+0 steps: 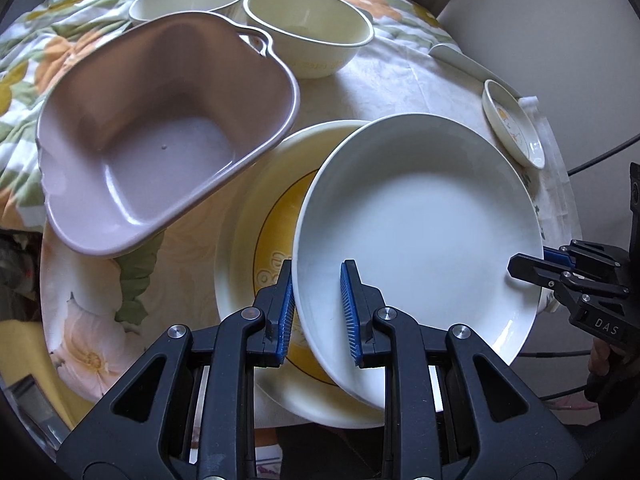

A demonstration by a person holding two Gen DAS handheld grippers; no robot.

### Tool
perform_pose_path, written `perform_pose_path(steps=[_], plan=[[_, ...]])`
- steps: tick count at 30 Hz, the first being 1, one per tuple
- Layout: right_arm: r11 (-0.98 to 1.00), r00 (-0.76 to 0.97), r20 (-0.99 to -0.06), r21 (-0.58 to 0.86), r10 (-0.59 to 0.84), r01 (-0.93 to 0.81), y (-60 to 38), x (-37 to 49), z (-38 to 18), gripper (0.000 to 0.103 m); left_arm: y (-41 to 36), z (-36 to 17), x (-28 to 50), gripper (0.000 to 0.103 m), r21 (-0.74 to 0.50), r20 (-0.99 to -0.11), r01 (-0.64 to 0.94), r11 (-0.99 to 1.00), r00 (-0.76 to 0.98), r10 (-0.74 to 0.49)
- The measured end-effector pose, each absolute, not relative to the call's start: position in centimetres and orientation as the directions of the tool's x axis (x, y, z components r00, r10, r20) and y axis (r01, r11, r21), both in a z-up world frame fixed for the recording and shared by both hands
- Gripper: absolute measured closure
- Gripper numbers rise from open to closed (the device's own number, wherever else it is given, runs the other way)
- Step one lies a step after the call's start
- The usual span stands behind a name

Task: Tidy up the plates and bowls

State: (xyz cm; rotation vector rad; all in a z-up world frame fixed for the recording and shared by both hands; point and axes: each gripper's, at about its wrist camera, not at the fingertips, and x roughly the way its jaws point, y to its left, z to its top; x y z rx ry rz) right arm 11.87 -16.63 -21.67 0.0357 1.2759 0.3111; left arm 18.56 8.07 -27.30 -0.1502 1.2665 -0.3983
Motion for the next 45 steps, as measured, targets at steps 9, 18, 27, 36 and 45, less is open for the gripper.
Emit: perform_pose_path(steps=[9,18,27,36,45], plan=[[0.955,0.240,-0.937,0.205,0.255,-0.214,-16.3,12.3,-21.9,0.086,7.4,-28.3,18.9,0.084,-0.263,-0.921,0.214,0.941,0.233,-0.311],[0.955,0.236,-0.945,0.166,0.225,-0.246,-15.6,12.8,-21.9,0.086,5.3,-27.6,18.3,0.084,-0.056,-0.947,0.269,0.961,0.292,-0.136],[0.949,0.254,-0.954,0.080,0.162,-0.306,-13.9,13.1,-21.9,0.086,4.4,-27.1,17.3,0.084,0.128,-0.932,0.278,0.952,0.363,0.020],[0.944,0.270,-0.956,0.018,0.112,-0.329,-13.3,12.8,-22.4,0.086,4.0,-26.6,16.6,0.084,0.185,-0.915,0.274,0.944,0.398,0.064],[0.938,0.281,-0.951,0.028,0.132,-0.345,-12.2,12.7,-22.4,0.086,4.3,-26.3,16.0,0.084,0.203,-0.907,0.263,0.943,0.413,0.080]])
